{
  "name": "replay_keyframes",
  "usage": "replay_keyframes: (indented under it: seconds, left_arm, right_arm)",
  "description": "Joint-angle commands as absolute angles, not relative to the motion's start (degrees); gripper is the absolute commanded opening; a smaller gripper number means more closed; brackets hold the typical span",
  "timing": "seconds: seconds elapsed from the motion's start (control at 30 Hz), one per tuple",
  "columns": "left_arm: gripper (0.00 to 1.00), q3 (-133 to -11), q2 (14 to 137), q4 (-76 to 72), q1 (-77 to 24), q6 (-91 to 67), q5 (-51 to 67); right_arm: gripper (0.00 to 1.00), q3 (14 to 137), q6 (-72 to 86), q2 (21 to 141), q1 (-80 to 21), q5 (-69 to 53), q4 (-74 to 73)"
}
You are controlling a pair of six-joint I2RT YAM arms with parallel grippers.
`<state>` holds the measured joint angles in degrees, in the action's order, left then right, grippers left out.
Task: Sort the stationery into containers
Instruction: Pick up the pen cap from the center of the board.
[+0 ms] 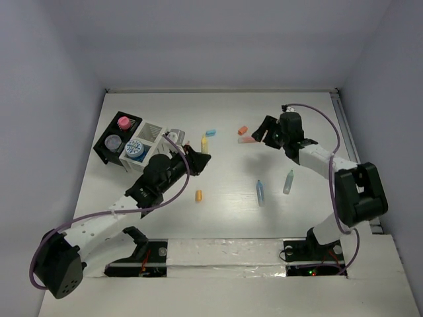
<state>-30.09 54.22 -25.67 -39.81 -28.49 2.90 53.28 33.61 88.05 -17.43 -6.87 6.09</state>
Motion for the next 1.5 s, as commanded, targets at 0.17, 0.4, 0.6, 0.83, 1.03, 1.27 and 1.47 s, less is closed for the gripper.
replay_keyframes:
  seconds: [0.17, 0.4, 0.6, 0.83, 1.03, 1.27, 1.47]
  left_arm:
    - [0.00, -26.9, 51.6, -29.4, -40.1, -25.2, 3.4]
    - [0.00, -25.5, 49.3, -30.1, -40.1, -24.5, 2.9]
    - [0.00, -24.7, 48.8, -30.1, -40.1, -24.2, 2.7]
    - [0.00, -24.3, 48.7, -30.4, -40.1, -24.0, 2.6]
    - [0.00, -24.2, 48.9, -30.6, -40.1, -24.0, 2.6]
    - [0.00, -24.2, 49.8, -31.0, -40.1, -23.8, 2.7]
    - [0.00, -24.4, 50.4, -31.1, -40.1, -23.6, 2.5]
  right_arm:
    - [0.65, 64.6, 33.1, 99.8, -14.7, -0.4, 1.4]
    - [0.69, 70.7, 35.9, 106.8, -14.2, 1.4, 0.9]
    - [0.70, 74.9, 38.7, 112.0, -13.6, 1.4, 0.5]
    - [0.70, 78.0, 40.4, 115.3, -12.6, 3.5, 0.4]
    - [0.70, 79.5, 40.2, 117.1, -11.5, 5.4, 0.2]
    - [0.70, 83.2, 38.5, 119.7, -9.8, 5.1, -1.7]
    - [0.68, 86.7, 36.7, 122.7, -9.8, 4.9, -4.1]
